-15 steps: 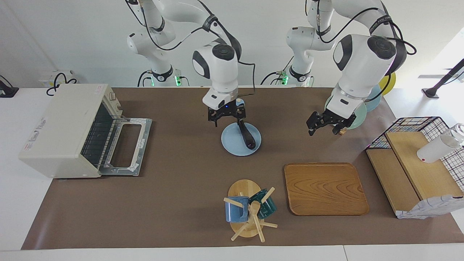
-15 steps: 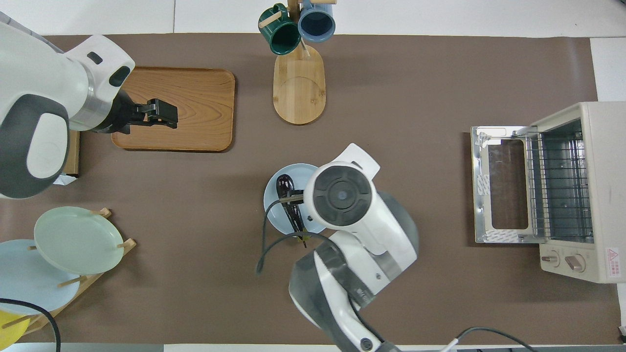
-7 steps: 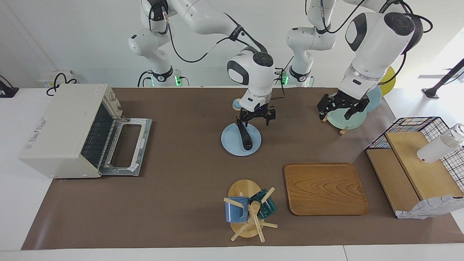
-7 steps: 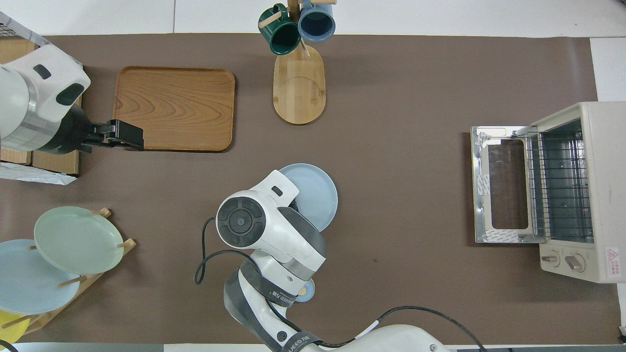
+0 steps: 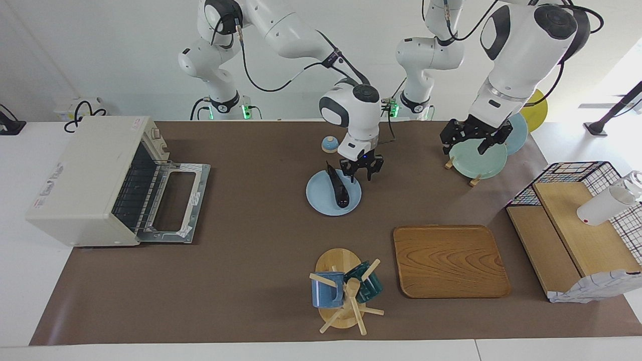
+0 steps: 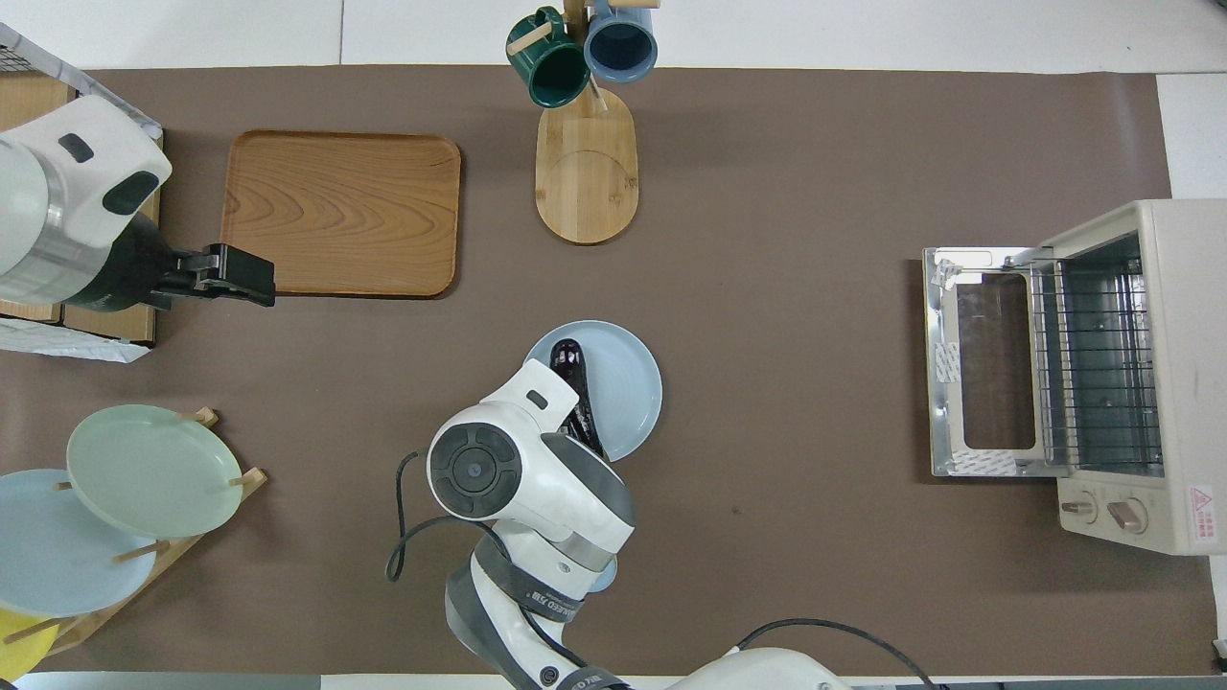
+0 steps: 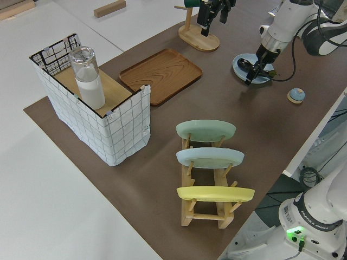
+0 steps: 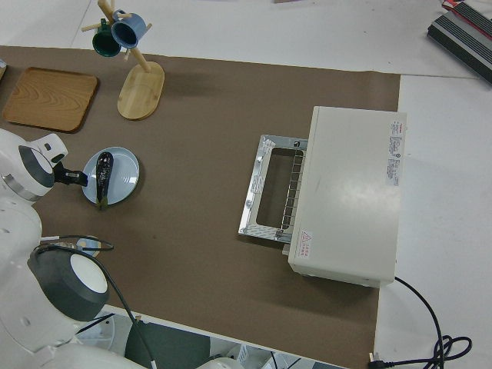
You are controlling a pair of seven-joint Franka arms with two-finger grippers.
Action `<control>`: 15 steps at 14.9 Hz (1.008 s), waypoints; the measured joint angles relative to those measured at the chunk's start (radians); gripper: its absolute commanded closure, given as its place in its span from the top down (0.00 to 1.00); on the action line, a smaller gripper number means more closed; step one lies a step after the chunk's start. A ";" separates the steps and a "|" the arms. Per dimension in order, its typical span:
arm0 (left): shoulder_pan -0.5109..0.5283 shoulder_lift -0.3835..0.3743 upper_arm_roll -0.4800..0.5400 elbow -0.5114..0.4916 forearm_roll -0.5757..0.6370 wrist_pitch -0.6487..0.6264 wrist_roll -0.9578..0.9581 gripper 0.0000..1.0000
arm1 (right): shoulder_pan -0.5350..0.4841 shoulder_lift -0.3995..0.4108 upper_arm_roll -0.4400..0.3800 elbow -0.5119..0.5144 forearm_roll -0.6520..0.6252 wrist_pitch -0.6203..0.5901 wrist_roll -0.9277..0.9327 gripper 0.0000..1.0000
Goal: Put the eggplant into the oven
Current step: 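Carry the eggplant with the right gripper into the open oven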
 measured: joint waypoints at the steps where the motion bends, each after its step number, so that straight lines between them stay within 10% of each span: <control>1: 0.011 -0.014 -0.004 0.000 0.002 -0.008 0.000 1.00 | 0.000 0.000 0.000 -0.010 0.000 0.008 0.000 0.25; 3: 0.063 -0.040 -0.044 -0.001 0.002 -0.035 0.000 1.00 | 0.000 -0.003 -0.003 -0.043 -0.005 0.050 0.000 0.00; 7: 0.111 -0.048 -0.095 -0.015 0.002 -0.044 0.000 1.00 | 0.000 -0.026 -0.004 -0.066 -0.057 0.044 -0.001 0.00; 15: 0.111 -0.048 -0.103 -0.014 0.002 -0.070 0.000 1.00 | -0.137 -0.061 -0.016 0.154 -0.152 -0.408 -0.231 0.00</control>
